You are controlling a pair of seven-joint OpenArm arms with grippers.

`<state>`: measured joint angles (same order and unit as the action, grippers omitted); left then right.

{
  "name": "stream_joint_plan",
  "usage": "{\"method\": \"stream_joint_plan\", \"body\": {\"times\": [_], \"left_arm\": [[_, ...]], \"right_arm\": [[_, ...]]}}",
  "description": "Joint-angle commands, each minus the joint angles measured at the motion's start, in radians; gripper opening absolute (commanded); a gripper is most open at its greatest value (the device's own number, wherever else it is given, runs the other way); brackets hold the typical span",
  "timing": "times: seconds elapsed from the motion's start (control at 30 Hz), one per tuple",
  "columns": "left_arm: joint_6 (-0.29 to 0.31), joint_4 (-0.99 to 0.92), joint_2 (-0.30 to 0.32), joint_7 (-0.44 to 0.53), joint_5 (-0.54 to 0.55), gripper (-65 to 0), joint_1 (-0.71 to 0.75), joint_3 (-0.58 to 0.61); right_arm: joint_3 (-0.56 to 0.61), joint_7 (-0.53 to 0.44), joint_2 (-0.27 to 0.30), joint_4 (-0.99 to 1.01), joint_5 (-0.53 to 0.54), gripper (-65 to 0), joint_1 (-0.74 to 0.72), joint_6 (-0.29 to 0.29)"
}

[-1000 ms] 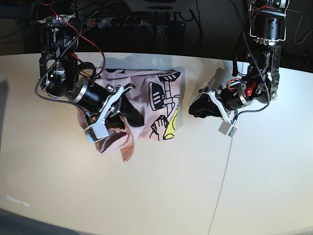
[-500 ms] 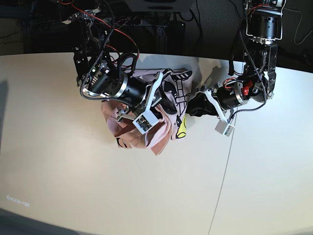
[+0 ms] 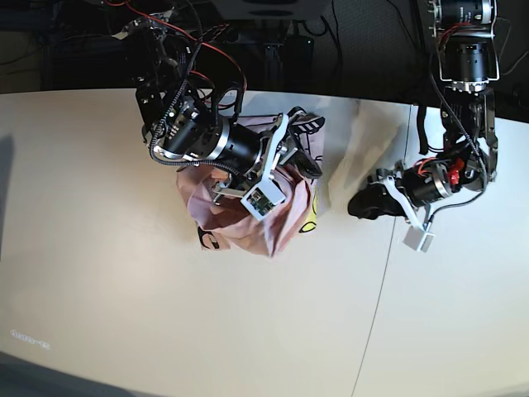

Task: Fold the T-shirt properly
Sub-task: 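Fold the collar end with the right gripper over onto the stack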

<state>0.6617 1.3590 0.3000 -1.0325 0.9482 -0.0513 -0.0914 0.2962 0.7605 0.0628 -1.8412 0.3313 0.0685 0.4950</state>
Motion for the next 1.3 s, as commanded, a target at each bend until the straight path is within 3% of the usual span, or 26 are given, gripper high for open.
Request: {"method": "stream_joint_plan", "body": {"times": [0.0,0.23,0.47,0.73,0.9,0.97,1.03,1.17,1.27], "left_arm": [[0.009,0.014,0.018,0.01,0.021,-48.9,-0.022,-0.003],[0.012,0.014,0.089,0.002,0.021,-48.9,-0.026,-0.003],[0.012,0.014,0.15,-0.004,0.045,-48.9,-0.026,-0.004],[0.012,0.014,0.196,-0.021,0.063,-48.9,-0.026,-0.005],[0.033,0.014,0.227,-0.061,0.116,-48.9,-0.026,-0.005],[0.036,0.014,0.233,-0.098,0.16,-48.9,-0.026,-0.005],[0.036,0.014,0.235,-0.125,0.183,-48.9,-0.026,-0.007],[0.036,0.014,0.236,-0.142,0.189,-48.9,-0.026,-0.008],[0.036,0.014,0.236,-0.152,0.189,-48.9,-0.026,-0.008]], "right_arm": [[0.001,-0.031,-0.011,-0.017,0.031,-29.5,-0.013,0.033],[0.016,-0.031,-0.066,-0.017,0.106,-28.8,-0.012,0.033],[0.15,-0.012,-0.136,-0.017,0.106,-28.8,-0.01,0.033],[0.213,-0.012,-0.148,-0.017,0.096,-28.8,-0.01,0.033],[0.192,-0.012,-0.148,-0.018,-0.008,-29.8,-0.01,0.033],[0.16,-0.012,-0.142,-0.019,-0.013,-42.0,-0.01,0.033],[0.119,-0.003,-0.14,-0.022,-0.008,-65.0,-0.01,0.033],[0.036,0.093,-0.134,-0.05,0.081,-65.0,-0.01,0.033],[0.023,0.116,-0.077,-0.075,0.098,-65.0,-0.008,0.033]]}}
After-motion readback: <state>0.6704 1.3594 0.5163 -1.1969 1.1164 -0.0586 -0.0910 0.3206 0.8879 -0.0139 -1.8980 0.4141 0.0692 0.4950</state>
